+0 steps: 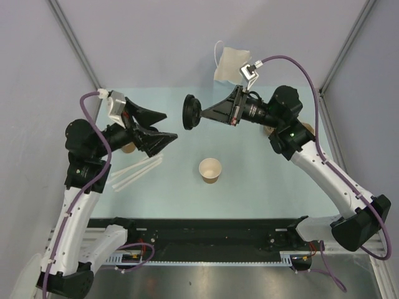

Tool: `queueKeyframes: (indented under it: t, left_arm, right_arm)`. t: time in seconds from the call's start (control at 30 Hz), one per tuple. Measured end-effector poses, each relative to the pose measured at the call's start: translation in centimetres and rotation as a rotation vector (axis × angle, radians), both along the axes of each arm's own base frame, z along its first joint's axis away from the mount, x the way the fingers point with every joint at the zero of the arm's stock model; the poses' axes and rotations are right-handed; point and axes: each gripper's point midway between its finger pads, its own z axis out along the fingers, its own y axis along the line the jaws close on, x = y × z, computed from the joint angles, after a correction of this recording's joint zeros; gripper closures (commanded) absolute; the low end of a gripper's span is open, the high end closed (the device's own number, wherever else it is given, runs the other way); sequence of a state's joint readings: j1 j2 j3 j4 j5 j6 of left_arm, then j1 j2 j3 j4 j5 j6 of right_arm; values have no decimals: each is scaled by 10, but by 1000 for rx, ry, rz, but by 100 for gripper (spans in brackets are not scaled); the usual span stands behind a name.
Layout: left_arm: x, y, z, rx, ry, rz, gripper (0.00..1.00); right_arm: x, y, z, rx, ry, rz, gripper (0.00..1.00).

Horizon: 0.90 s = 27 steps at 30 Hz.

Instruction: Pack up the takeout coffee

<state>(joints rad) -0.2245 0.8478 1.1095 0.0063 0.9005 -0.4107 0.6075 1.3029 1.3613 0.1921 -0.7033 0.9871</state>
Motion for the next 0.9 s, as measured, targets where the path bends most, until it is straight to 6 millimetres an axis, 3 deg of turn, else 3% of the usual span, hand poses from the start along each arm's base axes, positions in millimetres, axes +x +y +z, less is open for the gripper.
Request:
queueKeyframes:
  t: [0.2, 0.3, 0.4, 0.5, 0.73, 0.9]
  left_arm:
    - [43, 21, -51, 104, 243, 175, 1]
    - [74, 33, -73, 174, 365, 293, 1]
    - [91, 43, -97, 222, 467, 371, 1]
    - [90, 48, -114, 239, 527, 400, 0]
    - [82, 46, -122, 238, 553, 376, 0]
    - [81, 46, -134, 249, 584, 374, 1]
  right_arm:
    - [30, -33, -59, -247, 15, -79, 100]
    - [28, -44, -82, -383, -6, -65, 100]
    - [24, -45, -103, -533, -74, -22, 100]
    - [21, -47, -130, -683, -141, 22, 100]
    - [13, -52, -210, -1029, -207, 174, 100]
    - [24, -55, -249, -1209, -230, 247, 100]
